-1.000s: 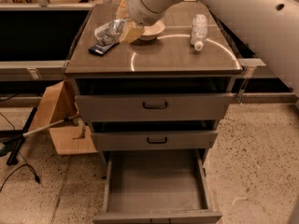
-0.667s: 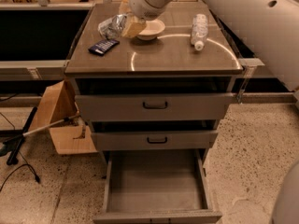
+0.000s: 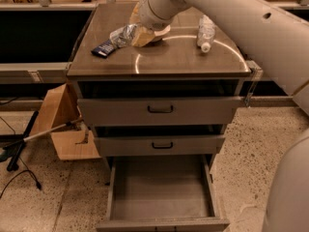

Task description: Pick redbull can from bottom drawer and place on counter

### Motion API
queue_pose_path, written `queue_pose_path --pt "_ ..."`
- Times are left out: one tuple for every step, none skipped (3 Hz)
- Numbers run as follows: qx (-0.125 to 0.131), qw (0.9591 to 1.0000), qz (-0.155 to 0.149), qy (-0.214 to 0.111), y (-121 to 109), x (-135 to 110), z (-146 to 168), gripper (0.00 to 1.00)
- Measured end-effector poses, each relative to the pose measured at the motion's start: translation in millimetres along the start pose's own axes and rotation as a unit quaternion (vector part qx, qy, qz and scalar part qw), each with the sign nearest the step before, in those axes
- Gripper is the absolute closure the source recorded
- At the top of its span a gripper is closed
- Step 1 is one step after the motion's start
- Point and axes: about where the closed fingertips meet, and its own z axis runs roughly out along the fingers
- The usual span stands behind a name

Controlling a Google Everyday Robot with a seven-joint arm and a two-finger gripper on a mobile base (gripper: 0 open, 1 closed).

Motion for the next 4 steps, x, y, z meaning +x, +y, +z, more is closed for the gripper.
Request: queue_pose_path --pt "-0.008 0.9998 0.014 0.008 11.9 13.8 16.7 1.00" --pt "-0.015 0.9996 0.021 0.008 20.5 20.5 26.6 1.00" --pt "-0.020 0.9991 0.030 -0.023 29.4 24.0 39.0 1.00" --pt "-0.024 0.9985 0.034 -0.035 34.6 25.3 45.7 1.00"
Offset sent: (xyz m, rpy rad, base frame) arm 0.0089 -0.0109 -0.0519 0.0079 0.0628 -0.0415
